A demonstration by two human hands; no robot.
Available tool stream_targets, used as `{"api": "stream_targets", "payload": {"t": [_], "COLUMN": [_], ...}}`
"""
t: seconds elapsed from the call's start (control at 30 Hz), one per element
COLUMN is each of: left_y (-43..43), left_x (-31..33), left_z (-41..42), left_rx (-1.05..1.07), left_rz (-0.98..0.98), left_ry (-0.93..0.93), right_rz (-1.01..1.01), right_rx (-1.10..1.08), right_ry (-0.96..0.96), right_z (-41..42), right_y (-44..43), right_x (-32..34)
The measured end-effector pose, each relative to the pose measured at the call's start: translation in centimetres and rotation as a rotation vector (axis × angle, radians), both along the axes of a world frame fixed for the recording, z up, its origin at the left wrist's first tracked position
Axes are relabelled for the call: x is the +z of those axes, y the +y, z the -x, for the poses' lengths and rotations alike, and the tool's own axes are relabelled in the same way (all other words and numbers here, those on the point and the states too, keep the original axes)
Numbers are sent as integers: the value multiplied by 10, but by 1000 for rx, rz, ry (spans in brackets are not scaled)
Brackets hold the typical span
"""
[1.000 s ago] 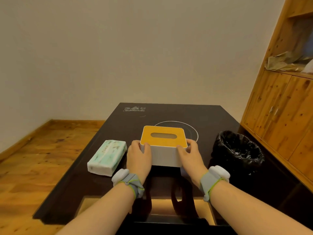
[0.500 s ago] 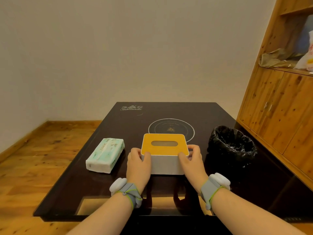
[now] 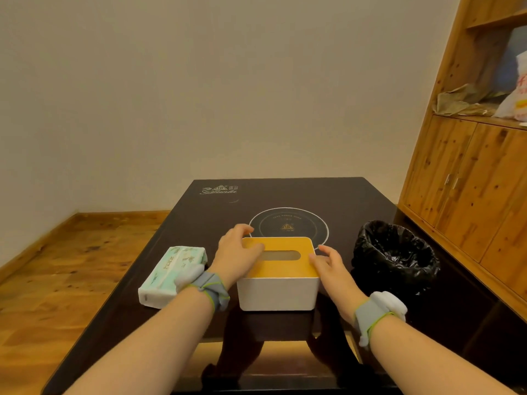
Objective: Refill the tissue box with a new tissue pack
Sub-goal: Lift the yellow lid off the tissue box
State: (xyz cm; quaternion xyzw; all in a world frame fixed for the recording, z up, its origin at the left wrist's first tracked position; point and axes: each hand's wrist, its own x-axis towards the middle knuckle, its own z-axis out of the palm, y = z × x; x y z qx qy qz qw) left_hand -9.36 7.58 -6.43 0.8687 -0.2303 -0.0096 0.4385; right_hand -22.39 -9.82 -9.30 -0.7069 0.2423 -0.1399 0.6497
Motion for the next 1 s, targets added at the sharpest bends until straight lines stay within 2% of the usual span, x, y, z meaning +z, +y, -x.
{"api": "stream_targets", "payload": {"t": [0.1,0.2,0.3,0.37,0.47,0.7,1.0], "left_y": [-9,-17,-21,-22,-20,-20,-17], "left_x": [11,17,22,22,18,-1,-10], "left_z": [-7,-15,-26,-30,-32,-28,-23], "left_rx": [-150,-184,-252,-300,-330,-266,-291], "left_rz": [-249,-296,-397,-398,-366,-238,-202], "left_ry": [20,35,135,206,213,126,38], "right_rz": [-70,-142,-339,-463,-549,-566,-369], "right_rx": [28,47,-30,-80,-86,-59,-145], "right_ry": [24,14,-51,-92,-100,-84,-68], "right_z": [-9,-17,-25,-32,-37,-42,-39], "right_y": [-7,-9,-10,-13,-15,-14,-5], "right_x": [-3,-8,-11,-14,-14,-27,-28]}}
